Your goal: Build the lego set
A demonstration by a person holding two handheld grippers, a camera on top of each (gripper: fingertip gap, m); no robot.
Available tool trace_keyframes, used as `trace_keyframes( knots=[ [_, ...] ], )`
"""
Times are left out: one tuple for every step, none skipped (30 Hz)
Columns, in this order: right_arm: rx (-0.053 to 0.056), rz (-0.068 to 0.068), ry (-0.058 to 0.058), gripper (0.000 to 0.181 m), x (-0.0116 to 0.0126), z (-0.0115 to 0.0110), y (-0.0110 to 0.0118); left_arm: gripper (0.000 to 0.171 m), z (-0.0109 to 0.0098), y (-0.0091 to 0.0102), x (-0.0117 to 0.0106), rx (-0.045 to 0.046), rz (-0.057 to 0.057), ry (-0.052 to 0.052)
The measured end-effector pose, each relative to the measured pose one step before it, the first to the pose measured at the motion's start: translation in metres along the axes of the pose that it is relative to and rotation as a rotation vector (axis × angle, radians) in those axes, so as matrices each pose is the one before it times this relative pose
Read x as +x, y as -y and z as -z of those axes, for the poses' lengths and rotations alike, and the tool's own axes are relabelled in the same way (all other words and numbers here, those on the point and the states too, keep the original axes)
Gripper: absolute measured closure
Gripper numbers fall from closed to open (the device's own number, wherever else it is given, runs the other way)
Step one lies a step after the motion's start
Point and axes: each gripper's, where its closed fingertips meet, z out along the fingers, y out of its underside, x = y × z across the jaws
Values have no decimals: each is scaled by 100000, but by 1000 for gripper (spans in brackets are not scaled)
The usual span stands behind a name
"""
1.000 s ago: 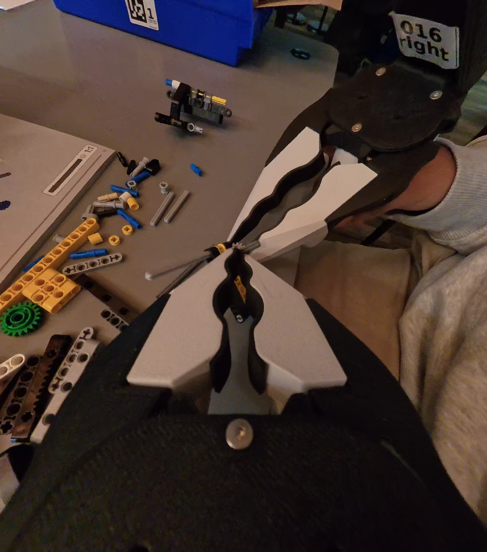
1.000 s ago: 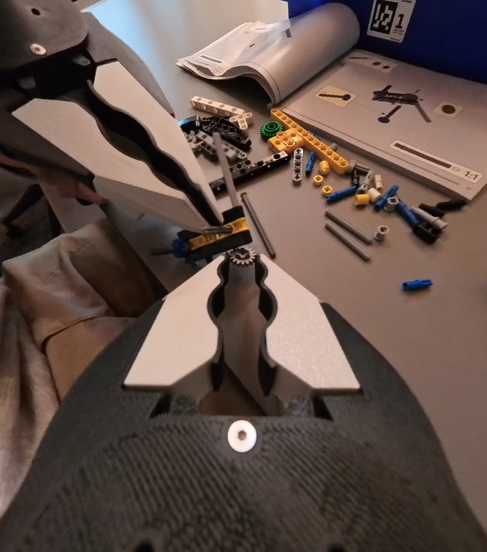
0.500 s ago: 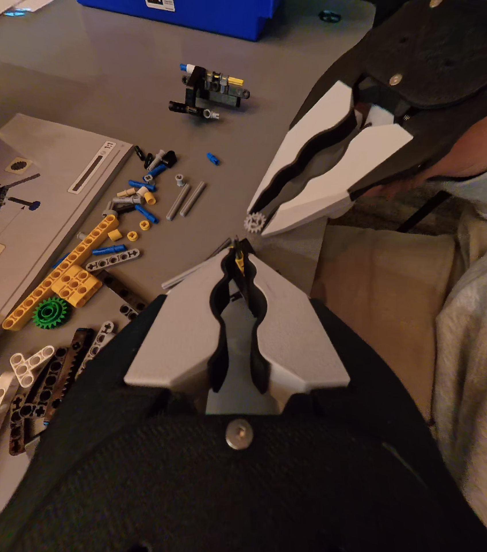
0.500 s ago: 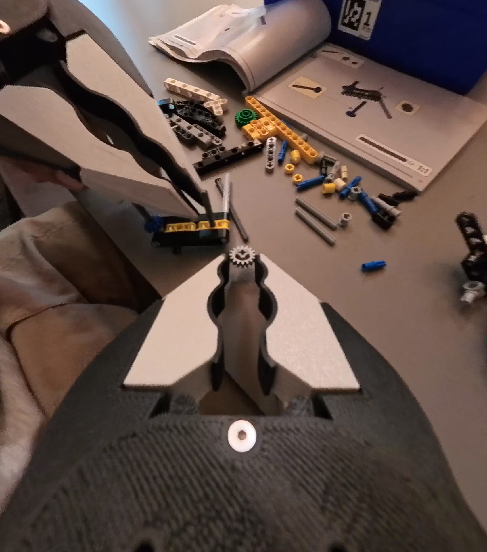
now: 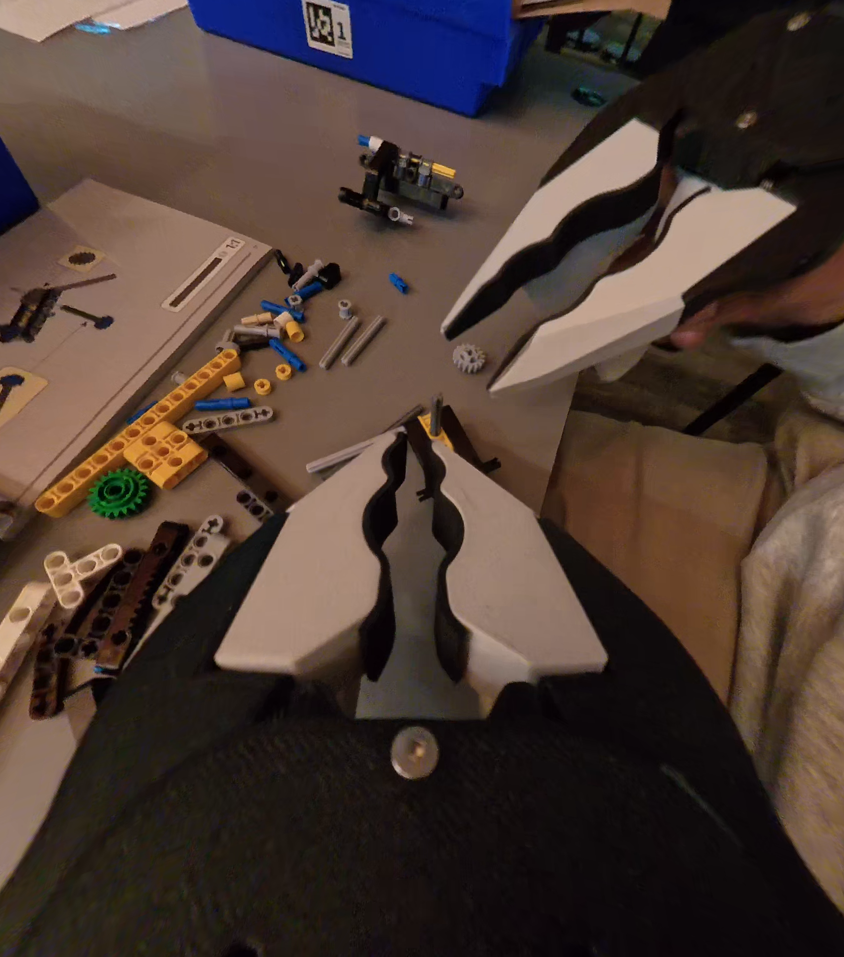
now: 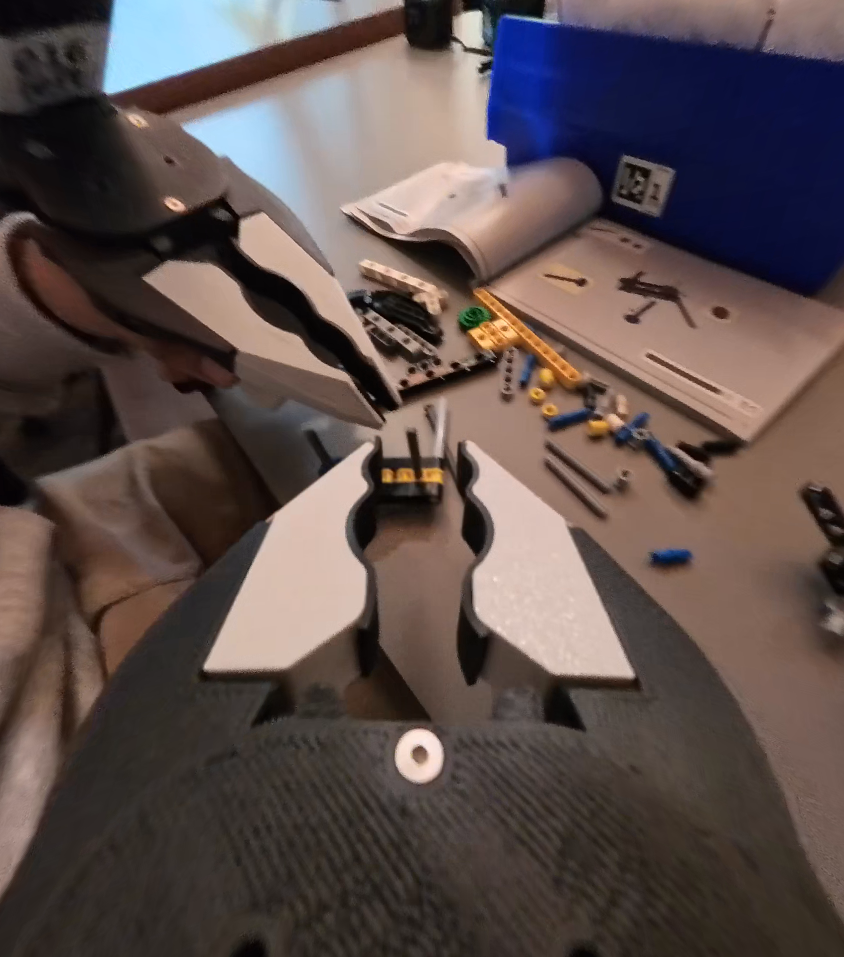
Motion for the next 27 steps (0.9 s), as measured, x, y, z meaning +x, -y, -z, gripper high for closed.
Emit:
trace_keyframes(
  knots=[
    [294,-1572,2186,156,-318,-441,81,166,83,-195,26,-594,3248,-1452],
    [-593,-500,101,157,2,-398,-111,163,2,-325,156,-1160,3406,-2604],
    [-1095,430,-872,158,136,-359,-244,160,-36,-324,75,-884,3896,-2220],
    [-1368,802,-390,160,12,-291,-288,158,-41,-181,-21,190,4492,-1583],
    [-1251,653,-236,162,-33,-243,-261,155,-4,-76,124,1045,4259,-2527],
    [-1092,645,-285,165,-62,-175,-244,154,7,-32,255,1281,3861,-3540],
    [-803,798,-231,168,-61,-129,-201,152,7,-4,198,1130,3660,-3279],
    [-565,702,-319,171,-45,-94,-158,149,5,51,118,952,3194,-2579],
    [-334,463,-484,174,4,-66,-98,147,0,59,105,644,2163,-2154],
    [114,409,-279,178,-20,-32,-23,146,10,31,89,324,1235,-1500],
    [319,356,-18,179,-35,-15,13,146,-7,5,71,52,364,-712],
    [259,-26,-188,179,24,-15,0,146,-50,-75,54,-356,-472,-63],
    [308,-110,-13,179,0,6,7,146,-70,-138,121,-770,-916,-139],
    [367,-179,211,179,-15,-5,-3,146,-103,-189,150,-1040,-1144,-123],
    [435,-528,217,179,-31,-8,7,145,-102,-131,102,-754,-968,178],
    [487,-586,147,179,-44,-14,14,145,-91,-63,102,-212,-539,196],
    [540,-325,-119,179,-29,-19,8,146,-70,-48,137,-34,-245,-284],
    [598,-263,-344,179,-45,-13,7,146,-60,-46,138,-103,-23,-497],
    [641,-505,-550,179,-31,-24,17,146,-50,-51,101,-260,227,-455],
    [567,-617,-270,179,-86,-29,11,146,-38,-70,141,-313,235,-802],
    [424,-434,-180,179,-98,-6,-5,145,-50,-77,146,-398,234,-931],
    [369,-131,-346,179,-65,10,-9,143,-25,-60,118,-266,123,-690],
    [299,-48,-195,179,-41,25,-8,142,10,-18,33,29,-169,-4],
    [233,-97,222,179,-71,16,-8,141,71,91,21,724,-321,89],
    [249,-90,280,179,-50,28,-9,140,111,166,35,1293,-285,-114],
    [534,-255,-384,179,85,47,52,138,137,177,120,1355,-313,-748],
    [998,-388,-393,179,136,104,127,132,143,132,221,1142,-545,-1466]
  ],
)
